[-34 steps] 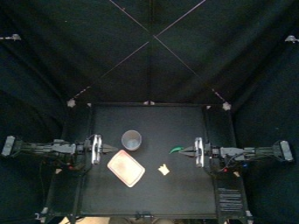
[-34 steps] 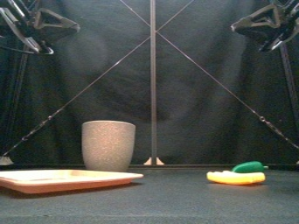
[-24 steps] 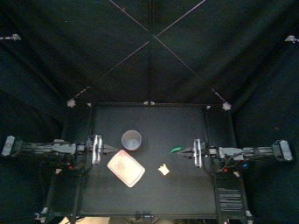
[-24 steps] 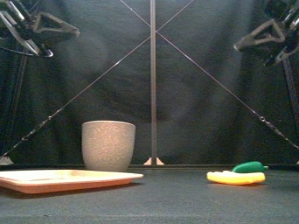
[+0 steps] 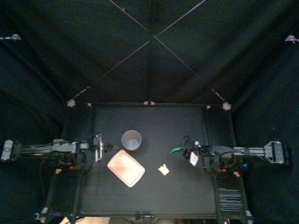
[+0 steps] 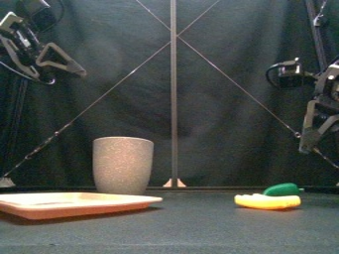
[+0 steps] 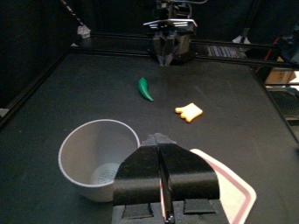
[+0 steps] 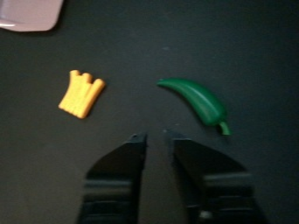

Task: Pick the green pepper then place it on the pink plate
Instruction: Pick the green pepper

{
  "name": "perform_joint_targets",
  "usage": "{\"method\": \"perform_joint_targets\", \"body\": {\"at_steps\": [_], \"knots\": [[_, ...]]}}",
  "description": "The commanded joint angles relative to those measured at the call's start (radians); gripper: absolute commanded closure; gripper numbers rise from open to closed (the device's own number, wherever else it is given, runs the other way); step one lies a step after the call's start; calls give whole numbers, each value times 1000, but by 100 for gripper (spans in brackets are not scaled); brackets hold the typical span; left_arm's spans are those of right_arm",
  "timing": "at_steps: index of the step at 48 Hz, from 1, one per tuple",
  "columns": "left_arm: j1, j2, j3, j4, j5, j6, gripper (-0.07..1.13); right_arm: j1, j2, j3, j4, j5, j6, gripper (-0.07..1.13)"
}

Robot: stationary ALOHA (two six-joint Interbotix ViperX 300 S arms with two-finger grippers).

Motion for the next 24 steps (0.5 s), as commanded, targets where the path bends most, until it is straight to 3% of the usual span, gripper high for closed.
{"method": "perform_joint_targets", "body": {"at_steps": [1,4,15,24], "knots": [[6,5,-23,-2,-3,2,101,-40,26,-17,-54,-9,5,9],[6,3,-23,-2,-3,2,101,-55,51,-17,-97,-28,6,4],[6,3,-18,0,-3,3,101,-52,170,-41,-253,-126,5,4],[6,5,-14,-2,-3,2,101,-57,284,-75,-299,-143,6,4]]}}
